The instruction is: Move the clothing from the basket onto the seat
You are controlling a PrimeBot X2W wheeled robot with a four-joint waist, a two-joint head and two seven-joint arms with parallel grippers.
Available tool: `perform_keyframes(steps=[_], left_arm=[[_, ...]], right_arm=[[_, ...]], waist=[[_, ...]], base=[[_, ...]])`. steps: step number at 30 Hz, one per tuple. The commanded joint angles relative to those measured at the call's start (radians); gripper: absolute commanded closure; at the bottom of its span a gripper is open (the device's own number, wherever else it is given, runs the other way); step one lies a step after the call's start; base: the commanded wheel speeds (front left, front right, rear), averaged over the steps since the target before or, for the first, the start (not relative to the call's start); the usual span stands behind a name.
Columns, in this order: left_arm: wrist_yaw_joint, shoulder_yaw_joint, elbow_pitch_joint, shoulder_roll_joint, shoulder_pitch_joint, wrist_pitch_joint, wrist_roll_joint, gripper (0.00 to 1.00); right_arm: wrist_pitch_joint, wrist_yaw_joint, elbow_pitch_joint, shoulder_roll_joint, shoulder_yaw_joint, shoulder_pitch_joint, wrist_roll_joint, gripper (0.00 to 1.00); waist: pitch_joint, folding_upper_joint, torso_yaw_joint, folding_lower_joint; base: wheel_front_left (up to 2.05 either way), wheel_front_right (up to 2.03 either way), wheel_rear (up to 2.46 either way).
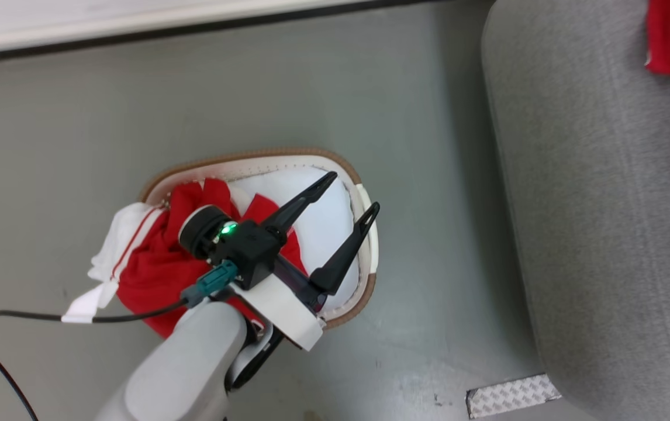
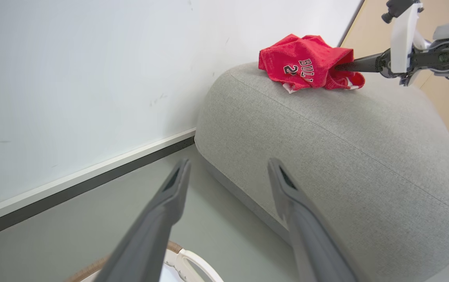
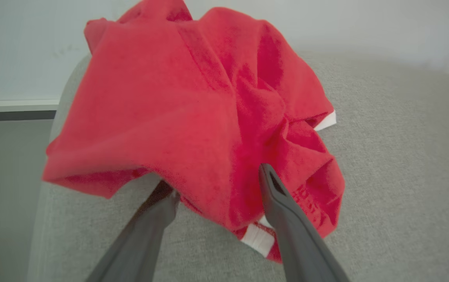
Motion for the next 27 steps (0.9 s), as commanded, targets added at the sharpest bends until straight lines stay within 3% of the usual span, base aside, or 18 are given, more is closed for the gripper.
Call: perform_keyframes(steps=[1, 5, 10, 17, 21, 27], left_arm=[[-0.002, 0.008, 0.005, -0.002, 0.022, -0.001, -0.009, 0.0], [0.002, 0.04, 0.013, -0.013, 0.071, -0.001, -0.018, 0.0], [0.012, 0.099, 0.014, -0.022, 0.141, -0.001, -0.026, 0.0], [0.039, 0.22, -0.001, -0.029, 0.226, -0.001, -0.031, 0.0], [0.059, 0.298, -0.004, -0.025, 0.275, -0.001, -0.03, 0.0], [0.095, 0.437, -0.012, -0.049, 0.373, -0.001, -0.035, 0.0]], right_arm=[[0.017, -0.002, -0.009, -0.017, 0.031, 0.028, 0.017, 0.0], [0.065, -0.002, -0.055, -0.051, 0.128, 0.075, 0.056, 0.0], [0.049, -0.002, -0.193, -0.106, 0.216, 0.144, 0.127, 0.0], [-0.061, -0.002, -0.405, -0.155, 0.229, 0.223, 0.205, 0.0], [-0.15, -0.002, -0.493, -0.144, 0.19, 0.271, 0.172, 0.0], [-0.275, -0.002, -0.531, -0.043, 0.079, 0.414, 0.107, 0.0]], waist=[[-0.055, 0.0, -0.02, -0.0001], [-0.145, 0.0, -0.037, -0.0001], [-0.259, 0.0, -0.042, -0.0001], [-0.38, 0.0, -0.015, -0.0001], [-0.428, 0.0, 0.008, -0.0001], [-0.494, 0.0, 0.044, -0.0001]], base=[[0.0, 0.0, 0.0], [0.0, 0.0, 0.0], [0.0, 0.0, 0.0], [0.0, 0.0, 0.0], [0.0, 0.0, 0.0], [0.0, 0.0, 0.0]])
